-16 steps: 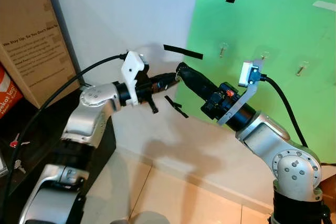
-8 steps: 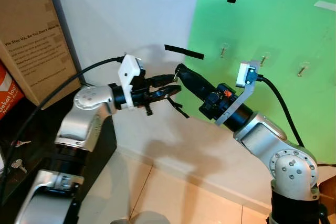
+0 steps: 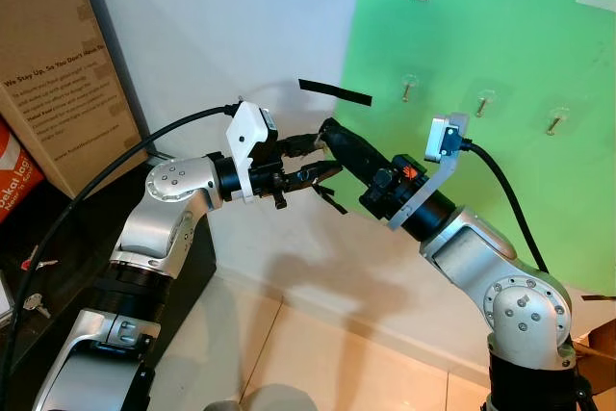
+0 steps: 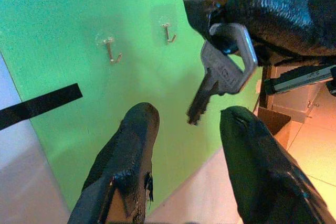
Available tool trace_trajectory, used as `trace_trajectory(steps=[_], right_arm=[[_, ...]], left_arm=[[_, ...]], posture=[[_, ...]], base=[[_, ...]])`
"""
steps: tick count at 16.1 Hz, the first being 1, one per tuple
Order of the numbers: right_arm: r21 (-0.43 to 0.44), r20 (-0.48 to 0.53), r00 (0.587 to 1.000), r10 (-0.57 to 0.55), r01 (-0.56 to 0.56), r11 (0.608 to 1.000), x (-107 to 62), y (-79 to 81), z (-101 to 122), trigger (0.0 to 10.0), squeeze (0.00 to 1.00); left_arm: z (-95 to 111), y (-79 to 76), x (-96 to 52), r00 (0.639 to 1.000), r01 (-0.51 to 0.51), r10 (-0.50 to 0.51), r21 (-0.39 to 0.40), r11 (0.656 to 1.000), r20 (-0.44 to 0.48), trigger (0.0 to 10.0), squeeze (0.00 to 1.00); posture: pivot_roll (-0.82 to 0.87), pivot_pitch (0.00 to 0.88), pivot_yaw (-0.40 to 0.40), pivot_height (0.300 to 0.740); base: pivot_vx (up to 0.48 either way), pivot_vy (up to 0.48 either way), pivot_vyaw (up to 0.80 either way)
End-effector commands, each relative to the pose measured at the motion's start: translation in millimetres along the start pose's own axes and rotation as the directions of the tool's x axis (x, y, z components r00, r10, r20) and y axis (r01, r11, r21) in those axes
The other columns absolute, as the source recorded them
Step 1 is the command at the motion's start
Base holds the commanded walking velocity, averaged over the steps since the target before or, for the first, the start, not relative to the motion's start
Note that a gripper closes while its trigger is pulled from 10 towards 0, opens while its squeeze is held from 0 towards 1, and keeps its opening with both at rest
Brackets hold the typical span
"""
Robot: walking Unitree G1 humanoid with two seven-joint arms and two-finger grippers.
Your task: Hang keys on a hook
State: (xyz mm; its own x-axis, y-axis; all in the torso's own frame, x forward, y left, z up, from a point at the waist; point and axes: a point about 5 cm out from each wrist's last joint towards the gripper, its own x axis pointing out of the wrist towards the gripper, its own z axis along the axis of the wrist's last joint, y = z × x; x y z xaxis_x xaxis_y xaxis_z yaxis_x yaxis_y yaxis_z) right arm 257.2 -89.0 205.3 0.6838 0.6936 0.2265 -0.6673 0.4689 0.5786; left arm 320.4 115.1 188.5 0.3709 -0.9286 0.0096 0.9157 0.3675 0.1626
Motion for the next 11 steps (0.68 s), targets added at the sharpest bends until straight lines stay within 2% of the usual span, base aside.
trace_trajectory(steps=[1, 3, 4, 5, 7, 9, 10, 11], right_arm=[[-0.004, 0.006, 1.000, -0.015, 0.015, 1.000, 0.0, -1.8, -0.8, 10.0, 0.00], [-0.003, 0.006, 1.000, -0.016, 0.016, 1.000, -0.1, -2.1, -2.0, 10.0, 0.00], [-0.001, 0.005, 1.000, -0.019, 0.019, 1.000, -0.4, -2.5, -3.3, 10.0, 0.00], [0.002, 0.007, 1.000, -0.024, 0.024, 1.000, -0.2, -2.8, -4.6, 10.0, 0.00], [0.012, 0.017, 0.999, -0.030, 0.030, 0.999, 1.0, -2.9, -7.4, 10.0, 0.00], [0.019, 0.025, 0.999, -0.031, 0.030, 0.999, 2.2, -2.2, -9.7, 10.0, 0.00], [0.023, 0.031, 0.999, -0.031, 0.030, 0.999, 2.8, -1.8, -10.9, 10.0, 0.00], [0.024, 0.034, 0.999, -0.031, 0.031, 0.999, 3.0, -1.7, -11.3, 10.0, 0.00]], left_arm=[[3.7, 1.9, 2.4, 1.000, -0.001, 0.001, 0.016, 1.000, -0.002, 10.0, 0.00], [5.8, 2.5, 3.9, 1.000, -0.003, 0.003, 0.017, 1.000, 0.010, 10.0, 0.00], [7.2, 1.1, 5.1, 1.000, 0.013, -0.013, 0.013, 1.000, 0.019, 6.4, 0.00], [7.8, -1.0, 5.6, 0.999, 0.031, -0.032, 0.010, 0.999, 0.021, 5.0, 0.00], [5.4, -5.0, 5.2, 0.998, 0.056, -0.056, 0.005, 0.998, 0.006, 4.8, 0.00], [6.0, -4.3, 3.3, 0.998, 0.055, -0.055, 0.002, 0.998, 0.002, 3.8, 0.00], [6.6, -3.3, 1.9, 0.999, 0.051, -0.051, 0.001, 0.999, -0.001, 2.8, 0.00], [6.8, -2.9, 1.4, 0.999, 0.048, -0.048, 0.000, 0.999, -0.002, 2.6, 0.00]], posture=[[-0.02, 0.000, -0.049, 0.740], [-0.02, 0.000, -0.047, 0.740], [-0.02, 0.000, -0.043, 0.740], [-0.02, 0.000, -0.038, 0.740], [-0.01, 0.000, -0.023, 0.740], [0.00, 0.000, -0.009, 0.740], [0.00, 0.000, -0.001, 0.740], [0.00, 0.000, -0.001, 0.740]], base=[[0.000, 0.000, 0.00], [0.000, 0.000, 0.00], [0.000, 0.000, 0.00], [0.000, 0.000, 0.00], [0.000, 0.000, 0.00], [0.000, 0.000, 0.00], [0.000, 0.000, 0.00], [0.000, 0.000, 0.00]])
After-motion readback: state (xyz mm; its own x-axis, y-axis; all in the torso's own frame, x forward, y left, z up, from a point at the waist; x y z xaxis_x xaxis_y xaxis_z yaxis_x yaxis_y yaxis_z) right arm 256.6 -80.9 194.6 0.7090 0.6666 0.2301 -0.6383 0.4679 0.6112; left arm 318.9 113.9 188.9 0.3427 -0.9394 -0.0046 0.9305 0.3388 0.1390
